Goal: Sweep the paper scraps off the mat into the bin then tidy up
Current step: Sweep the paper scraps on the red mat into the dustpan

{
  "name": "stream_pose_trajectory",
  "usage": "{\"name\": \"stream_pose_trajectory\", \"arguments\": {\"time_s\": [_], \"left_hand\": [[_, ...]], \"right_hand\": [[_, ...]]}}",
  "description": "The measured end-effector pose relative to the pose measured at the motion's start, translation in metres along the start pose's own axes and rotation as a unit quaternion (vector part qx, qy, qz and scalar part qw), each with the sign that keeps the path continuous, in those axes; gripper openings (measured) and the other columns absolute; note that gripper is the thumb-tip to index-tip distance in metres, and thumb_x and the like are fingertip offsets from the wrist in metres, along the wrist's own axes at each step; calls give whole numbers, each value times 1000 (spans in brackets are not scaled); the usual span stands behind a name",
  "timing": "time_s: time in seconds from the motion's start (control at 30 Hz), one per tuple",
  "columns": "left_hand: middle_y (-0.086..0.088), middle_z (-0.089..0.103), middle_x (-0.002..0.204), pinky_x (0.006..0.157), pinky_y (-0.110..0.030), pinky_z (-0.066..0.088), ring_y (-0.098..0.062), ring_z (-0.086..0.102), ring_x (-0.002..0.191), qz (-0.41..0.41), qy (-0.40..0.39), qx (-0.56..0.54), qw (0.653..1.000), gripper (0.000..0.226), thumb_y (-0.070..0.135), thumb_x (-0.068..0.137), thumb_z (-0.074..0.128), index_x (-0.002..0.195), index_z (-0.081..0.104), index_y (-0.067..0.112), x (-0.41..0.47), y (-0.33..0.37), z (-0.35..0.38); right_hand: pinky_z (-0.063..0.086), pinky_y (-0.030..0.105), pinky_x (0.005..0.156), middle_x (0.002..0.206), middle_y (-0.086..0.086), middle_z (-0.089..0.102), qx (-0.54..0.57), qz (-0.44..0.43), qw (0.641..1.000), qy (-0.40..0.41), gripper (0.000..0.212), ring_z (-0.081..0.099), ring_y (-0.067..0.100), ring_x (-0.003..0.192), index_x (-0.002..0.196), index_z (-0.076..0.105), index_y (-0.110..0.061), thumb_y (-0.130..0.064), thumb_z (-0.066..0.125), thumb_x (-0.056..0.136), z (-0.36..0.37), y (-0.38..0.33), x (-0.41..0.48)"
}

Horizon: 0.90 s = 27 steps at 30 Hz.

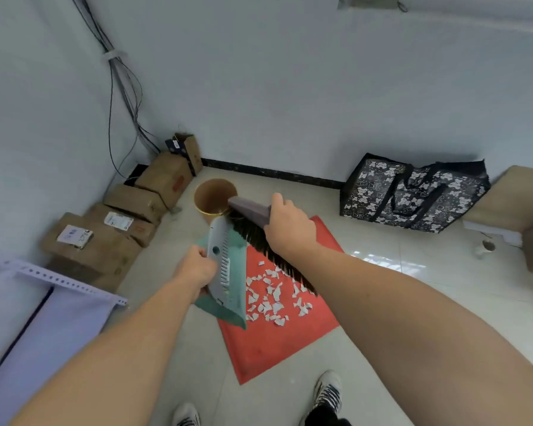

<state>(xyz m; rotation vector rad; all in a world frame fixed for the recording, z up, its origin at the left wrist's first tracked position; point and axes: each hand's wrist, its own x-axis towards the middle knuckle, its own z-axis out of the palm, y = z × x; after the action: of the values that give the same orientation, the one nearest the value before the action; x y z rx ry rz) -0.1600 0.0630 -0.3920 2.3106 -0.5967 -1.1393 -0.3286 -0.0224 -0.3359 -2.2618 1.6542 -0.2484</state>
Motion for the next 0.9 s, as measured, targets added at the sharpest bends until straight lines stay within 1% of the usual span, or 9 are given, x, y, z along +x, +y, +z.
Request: {"name": "stream_pose_trajectory", "arguments": {"time_s": [0.07, 0.13, 0.17, 0.27, 0.4, 0.47, 0.53, 0.7, 0.9], "left_hand": [[-12, 61, 91, 69, -48, 57, -33, 61, 83, -11, 56, 37, 998, 10, 25, 85, 50, 92, 46, 18, 1, -9, 29], [-7, 56, 84, 53, -36, 45, -24, 55, 70, -13, 101, 86, 991, 15, 34, 91, 46, 92, 44, 19, 3, -21, 58], [-4, 55, 81, 50, -33, 38, -21, 52, 66, -14, 120, 102, 987, 17, 37, 93, 45, 92, 44, 19, 5, -29, 73], [-7, 57, 87, 62, -34, 40, -29, 55, 76, -15, 141, 133, 981, 24, 38, 95, 44, 99, 46, 14, 14, -55, 111], [-11, 56, 93, 70, -36, 42, -35, 57, 88, -27, 158, 149, 976, 27, 34, 94, 49, 103, 47, 9, 32, -98, 142], [-10, 54, 89, 69, -35, 40, -32, 54, 81, -32, 162, 162, 973, 25, 35, 94, 50, 100, 47, 11, 44, -120, 154], [-9, 54, 87, 68, -35, 40, -31, 52, 77, -39, 161, 173, 971, 25, 36, 94, 50, 99, 47, 11, 59, -147, 164], [-12, 57, 92, 71, -35, 45, -32, 54, 80, -49, 163, 195, 966, 23, 37, 94, 49, 99, 47, 15, 111, -205, 182], [-7, 53, 86, 66, -33, 40, -29, 51, 74, -48, 173, 213, 960, 20, 36, 94, 50, 96, 48, 17, 186, -264, 199]], "right_hand": [[53, 41, 62, 93, 4, 54, -8, -20, 1000, -13, 26, 56, 24, 77, 101, 39, -18, -17, 62, 88, 14, 29, 4], [46, 37, 55, 87, 3, 50, -4, -29, 999, -25, 28, 52, 23, 73, 97, 36, -20, -15, 63, 87, 38, 56, 2], [42, 36, 53, 86, 2, 49, 1, -31, 999, -31, 30, 51, 23, 71, 95, 35, -21, -15, 63, 86, 53, 68, 0], [39, 36, 55, 88, 3, 48, 26, -10, 997, -66, 33, 52, 26, 73, 93, 32, -21, -15, 64, 85, 97, 104, -12], [44, 40, 59, 92, 4, 49, 71, 36, 991, -106, 30, 56, 29, 77, 94, 30, -18, -10, 58, 85, 152, 149, -31], [45, 41, 61, 99, 7, 52, 82, 52, 987, -125, 27, 55, 29, 80, 99, 34, -17, -9, 56, 86, 179, 166, -37], [41, 38, 63, 108, 9, 53, 83, 61, 984, -142, 27, 56, 31, 86, 110, 40, -15, -8, 55, 88, 208, 177, -41], [41, 36, 69, 118, 13, 51, 109, 84, 975, -172, 34, 56, 34, 101, 122, 43, -9, -8, 54, 90, 292, 180, -38], [46, 36, 72, 117, 13, 52, 149, 72, 967, -193, 32, 57, 32, 100, 122, 49, -10, -14, 57, 91, 407, 165, -19]]}}
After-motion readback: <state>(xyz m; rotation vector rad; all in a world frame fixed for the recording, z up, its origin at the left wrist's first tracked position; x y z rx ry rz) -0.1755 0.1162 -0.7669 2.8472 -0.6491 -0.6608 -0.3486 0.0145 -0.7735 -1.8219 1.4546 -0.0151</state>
